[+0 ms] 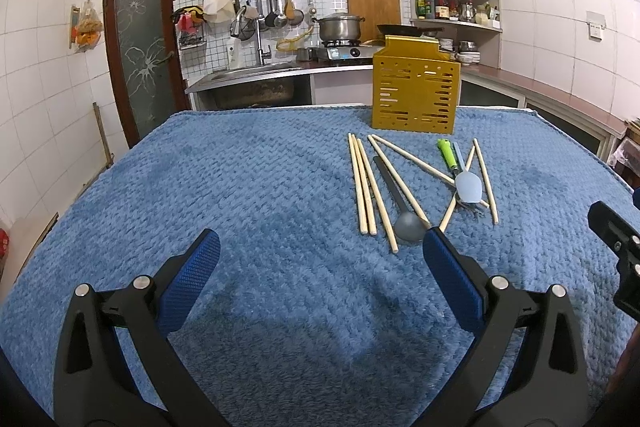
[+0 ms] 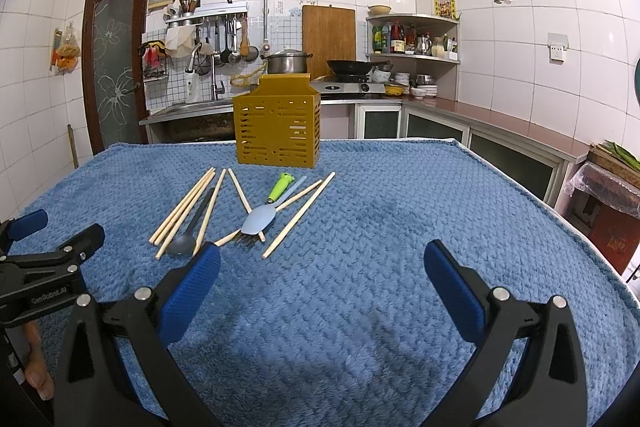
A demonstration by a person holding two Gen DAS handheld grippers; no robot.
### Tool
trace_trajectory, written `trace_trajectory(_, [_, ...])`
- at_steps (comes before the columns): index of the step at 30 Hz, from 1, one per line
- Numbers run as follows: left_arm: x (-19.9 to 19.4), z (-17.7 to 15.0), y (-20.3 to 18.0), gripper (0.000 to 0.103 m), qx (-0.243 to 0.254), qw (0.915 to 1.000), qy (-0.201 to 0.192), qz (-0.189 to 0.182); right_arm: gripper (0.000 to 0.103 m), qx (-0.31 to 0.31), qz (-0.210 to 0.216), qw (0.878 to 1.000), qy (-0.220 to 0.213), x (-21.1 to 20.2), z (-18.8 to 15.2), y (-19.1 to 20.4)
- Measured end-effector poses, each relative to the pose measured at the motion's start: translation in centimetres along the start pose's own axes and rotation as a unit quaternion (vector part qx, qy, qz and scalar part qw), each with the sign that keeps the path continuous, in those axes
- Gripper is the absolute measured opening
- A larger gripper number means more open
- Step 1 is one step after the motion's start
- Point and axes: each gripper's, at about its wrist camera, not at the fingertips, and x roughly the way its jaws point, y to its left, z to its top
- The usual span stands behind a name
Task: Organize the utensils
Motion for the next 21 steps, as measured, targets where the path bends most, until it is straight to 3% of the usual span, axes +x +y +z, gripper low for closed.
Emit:
trace_trajectory(10, [-0.1,0.3,-0.4,0.098,0.01,0.9997,0.007,0.019,0.099,0.018,0.015,1.0,0.013,0.7,0.3,-0.7])
trace_trajectory(14, [1.1,0.4,-1.3,0.098,0.036,0.998,0.044,0.029,0.099,0.023,0.024,0.999,0.018,1.5,0.7,-1.0])
trace_trajectory(21, [3.7,1.6,-0.2,0.098,0.014,0.9942,0.103,-0.028,0.099,0.001,0.027,0.999,0.025,4.0,3.3,-0.4])
